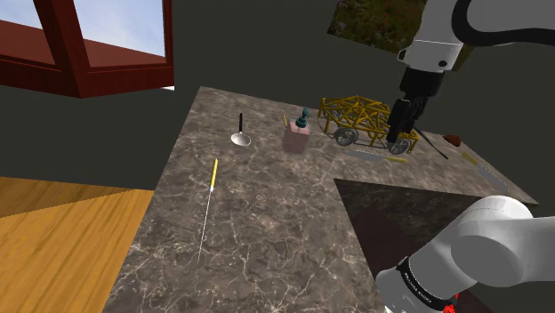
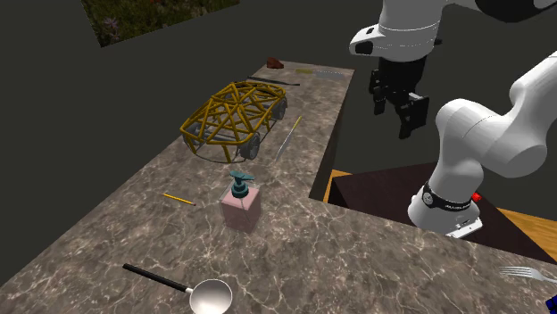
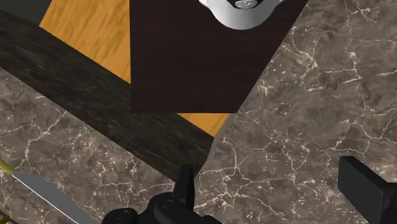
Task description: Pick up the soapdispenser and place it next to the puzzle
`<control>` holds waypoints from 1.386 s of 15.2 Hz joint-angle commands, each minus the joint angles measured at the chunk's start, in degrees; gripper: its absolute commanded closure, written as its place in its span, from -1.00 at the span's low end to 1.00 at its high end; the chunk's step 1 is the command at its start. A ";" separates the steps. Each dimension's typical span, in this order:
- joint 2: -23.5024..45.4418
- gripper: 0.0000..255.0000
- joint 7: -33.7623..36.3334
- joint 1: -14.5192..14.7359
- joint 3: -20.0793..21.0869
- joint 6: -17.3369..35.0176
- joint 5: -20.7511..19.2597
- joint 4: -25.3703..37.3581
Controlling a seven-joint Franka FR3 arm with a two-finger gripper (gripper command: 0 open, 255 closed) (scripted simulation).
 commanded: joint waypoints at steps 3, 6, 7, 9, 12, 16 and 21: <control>4.08 -1.00 -0.27 -0.24 -0.50 3.26 -0.14 1.21; 10.34 -1.00 -0.71 -0.55 -1.19 7.70 -0.23 3.60; 12.45 -1.00 -0.87 -0.65 -1.41 9.06 -0.22 4.55; 16.71 -1.00 -1.20 -0.81 -1.84 11.57 -0.17 6.67; 23.12 -1.00 -1.73 -1.01 -2.44 14.82 0.05 10.40; 31.69 -1.00 -2.55 -1.26 -3.15 18.17 0.60 16.36; 42.45 -1.00 -3.69 -1.65 -3.82 20.71 1.67 25.46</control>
